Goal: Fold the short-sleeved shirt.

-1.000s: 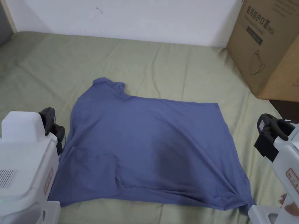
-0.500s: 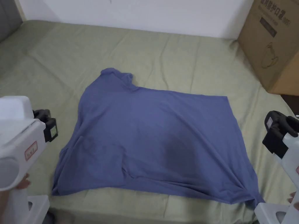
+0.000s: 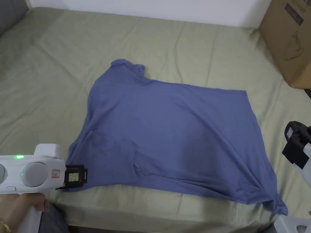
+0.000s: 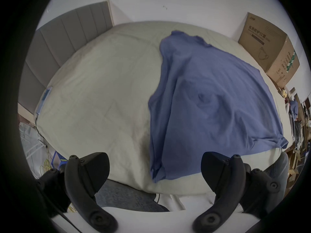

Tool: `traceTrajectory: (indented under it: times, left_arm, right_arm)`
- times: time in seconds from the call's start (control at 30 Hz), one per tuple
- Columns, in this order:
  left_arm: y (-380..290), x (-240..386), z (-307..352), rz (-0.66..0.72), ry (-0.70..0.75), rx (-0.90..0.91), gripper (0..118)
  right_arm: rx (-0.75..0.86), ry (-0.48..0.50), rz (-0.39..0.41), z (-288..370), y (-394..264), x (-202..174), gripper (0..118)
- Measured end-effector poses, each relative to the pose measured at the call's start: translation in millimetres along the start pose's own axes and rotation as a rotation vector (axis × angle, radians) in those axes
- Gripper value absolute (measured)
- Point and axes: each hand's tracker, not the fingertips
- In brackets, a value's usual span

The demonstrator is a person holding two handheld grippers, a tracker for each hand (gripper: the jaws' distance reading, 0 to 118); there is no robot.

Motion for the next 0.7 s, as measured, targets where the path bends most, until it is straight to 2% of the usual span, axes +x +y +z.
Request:
traceTrajectory:
  times: [0.03, 0.07, 0.13, 0.17, 0.2, 0.3, 0.4, 0.53, 0.57, 0.6, 0.63, 0.67, 0.7]
  left_arm:
    - [-4.7, -4.1, 3.0, 0.004, -0.008, -0.01, 104]
    - [-5.3, -2.6, -1.1, 0.005, -0.01, -0.017, 93]
    - [-5.3, 1.9, -11.3, 0.008, -0.011, -0.044, 45]
    - [-11.2, -1.9, -5.1, 0.02, -0.056, -0.053, 23]
    - [-13.5, -0.5, -5.0, 0.024, -0.075, -0.041, 8]
    - [-16.3, -0.9, 5.4, 0.039, -0.065, -0.022, 0]
    - [-16.8, -6.5, 23.5, 0.101, -0.089, 0.062, 0]
    - [-13.8, -14.4, 60.3, 0.163, -0.13, 0.19, 0]
    - [-11.3, -15.3, 67.4, 0.165, -0.139, 0.203, 0]
    - [-10.2, -15.3, 72.7, 0.164, -0.142, 0.205, 0]
    - [-9.9, -14.4, 75.8, 0.157, -0.147, 0.215, 0]
    - [-9.9, -13.3, 78.6, 0.15, -0.149, 0.221, 0]
    - [-8.0, -12.4, 79.8, 0.146, -0.148, 0.223, 0]
  right_arm:
    - [-0.006, -0.005, 0.001, 0.2, -1.5, 0.3, 0]
    - [-0.012, -0.01, 0.0, 0.3, -3.1, 1.4, 0]
    - [-0.021, -0.017, -0.011, 0.6, -5.9, 4.2, 0]
    - [-0.025, -0.022, -0.017, 1.0, -7.0, 5.6, 0]
    - [-0.028, -0.028, -0.021, 1.4, -7.8, 6.7, 0]
    - [-0.04, -0.037, -0.022, 2.5, -10.0, 10.9, 0]
    - [-0.073, -0.037, -0.03, 0.9, -10.2, 18.7, 0]
    - [-0.262, -0.018, -0.047, -16.5, -14.9, 37.7, 2]
    - [-0.337, 0.0, -0.049, -23.4, -18.3, 43.5, 15]
    - [-0.39, 0.02, -0.061, -29.7, -24.3, 49.1, 33]
    - [-0.429, 0.005, -0.069, -35.4, -31.6, 54.9, 43]
    - [-0.479, 0.005, -0.069, -42.1, -41.5, 59.6, 43]
    - [-0.531, 0.006, -0.063, -47.6, -49.5, 63.2, 91]
